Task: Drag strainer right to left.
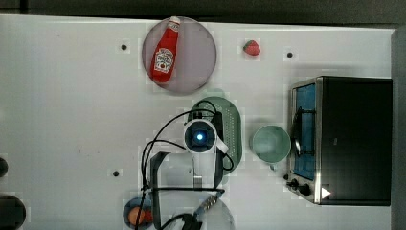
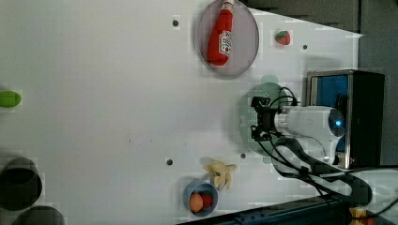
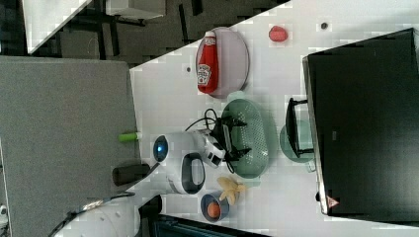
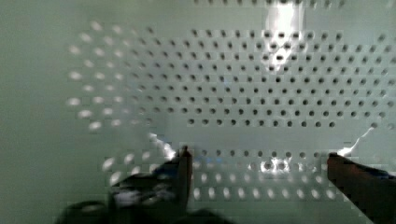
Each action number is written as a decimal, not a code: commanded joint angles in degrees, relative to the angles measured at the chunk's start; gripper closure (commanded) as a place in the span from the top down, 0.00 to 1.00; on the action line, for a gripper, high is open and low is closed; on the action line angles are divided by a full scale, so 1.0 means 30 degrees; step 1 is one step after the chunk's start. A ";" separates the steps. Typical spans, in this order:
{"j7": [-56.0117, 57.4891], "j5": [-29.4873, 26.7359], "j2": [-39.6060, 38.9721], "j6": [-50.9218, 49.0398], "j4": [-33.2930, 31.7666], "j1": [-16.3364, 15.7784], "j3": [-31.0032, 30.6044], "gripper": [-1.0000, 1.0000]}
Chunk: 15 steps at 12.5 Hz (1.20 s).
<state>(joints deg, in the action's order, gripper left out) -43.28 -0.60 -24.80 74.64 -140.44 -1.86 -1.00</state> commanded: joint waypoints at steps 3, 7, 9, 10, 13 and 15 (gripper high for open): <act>-0.1153 0.0341 0.0324 0.0039 -0.0151 -0.1127 -0.0032 1.00; -0.1244 0.0331 0.0345 -0.0767 0.0277 -0.2142 -0.0031 1.00; -0.1251 0.0323 0.0402 -0.1254 0.0591 -0.2525 -0.0029 1.00; -0.1258 0.0322 0.0467 -0.1631 0.0745 -0.2691 -0.0029 1.00; -0.1675 0.0310 0.0706 -0.2641 0.0949 -0.3199 -0.0031 1.00; -0.2730 0.0310 0.0735 -0.2789 0.0972 -0.3686 -0.0038 1.00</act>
<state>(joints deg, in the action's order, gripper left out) -47.11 0.69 -24.20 67.81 -137.76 -11.09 -1.87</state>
